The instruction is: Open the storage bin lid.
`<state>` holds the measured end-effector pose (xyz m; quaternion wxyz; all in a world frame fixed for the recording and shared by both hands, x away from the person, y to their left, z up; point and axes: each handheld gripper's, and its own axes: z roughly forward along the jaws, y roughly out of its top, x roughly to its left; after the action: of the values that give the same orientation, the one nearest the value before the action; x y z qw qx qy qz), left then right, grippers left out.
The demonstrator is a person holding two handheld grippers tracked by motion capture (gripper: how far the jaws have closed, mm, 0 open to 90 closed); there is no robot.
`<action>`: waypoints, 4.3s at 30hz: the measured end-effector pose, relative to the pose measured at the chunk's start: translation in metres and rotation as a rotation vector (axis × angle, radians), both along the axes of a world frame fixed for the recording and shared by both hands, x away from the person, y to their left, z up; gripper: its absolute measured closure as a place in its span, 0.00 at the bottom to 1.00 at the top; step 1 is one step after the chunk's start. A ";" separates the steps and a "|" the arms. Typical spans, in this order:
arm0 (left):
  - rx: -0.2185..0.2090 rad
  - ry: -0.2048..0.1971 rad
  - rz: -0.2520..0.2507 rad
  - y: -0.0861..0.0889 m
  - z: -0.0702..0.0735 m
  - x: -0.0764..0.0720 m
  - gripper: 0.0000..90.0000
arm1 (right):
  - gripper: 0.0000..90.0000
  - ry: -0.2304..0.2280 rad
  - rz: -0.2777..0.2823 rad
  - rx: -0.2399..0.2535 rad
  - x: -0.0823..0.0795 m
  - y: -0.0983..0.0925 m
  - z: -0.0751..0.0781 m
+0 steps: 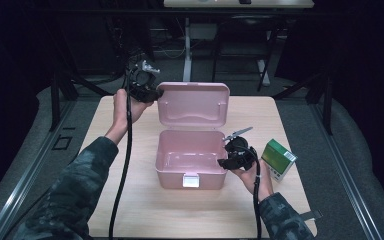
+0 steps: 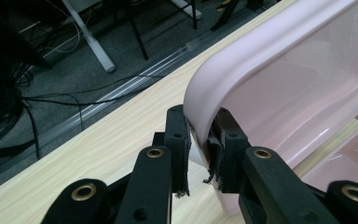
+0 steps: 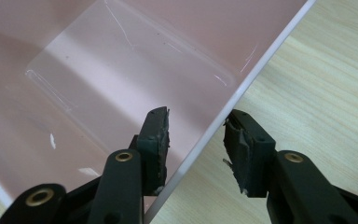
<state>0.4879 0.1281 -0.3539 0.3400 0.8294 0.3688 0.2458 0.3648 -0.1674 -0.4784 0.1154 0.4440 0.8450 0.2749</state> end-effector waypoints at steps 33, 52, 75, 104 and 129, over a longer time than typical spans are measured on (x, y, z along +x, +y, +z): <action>0.000 0.097 0.070 -0.009 -0.024 0.054 0.86 | 0.67 -0.016 0.001 0.001 0.000 -0.001 -0.001; 0.004 0.171 0.109 -0.012 -0.050 0.077 0.85 | 0.66 -0.019 0.006 0.002 -0.001 -0.001 -0.001; 0.060 0.319 0.172 -0.019 -0.099 0.103 0.86 | 0.67 -0.019 0.008 0.007 -0.001 -0.001 -0.002; 0.024 0.393 0.184 -0.006 -0.104 0.104 0.43 | 0.67 -0.013 -0.006 0.015 -0.001 -0.001 -0.003; -0.006 0.294 0.054 0.037 -0.060 0.013 0.17 | 0.67 -0.011 -0.012 0.012 -0.002 0.000 -0.003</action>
<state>0.5014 0.1651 -0.4140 0.2779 0.8453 0.4376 0.1295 0.3630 -0.1673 -0.4815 0.1190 0.4481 0.8400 0.2819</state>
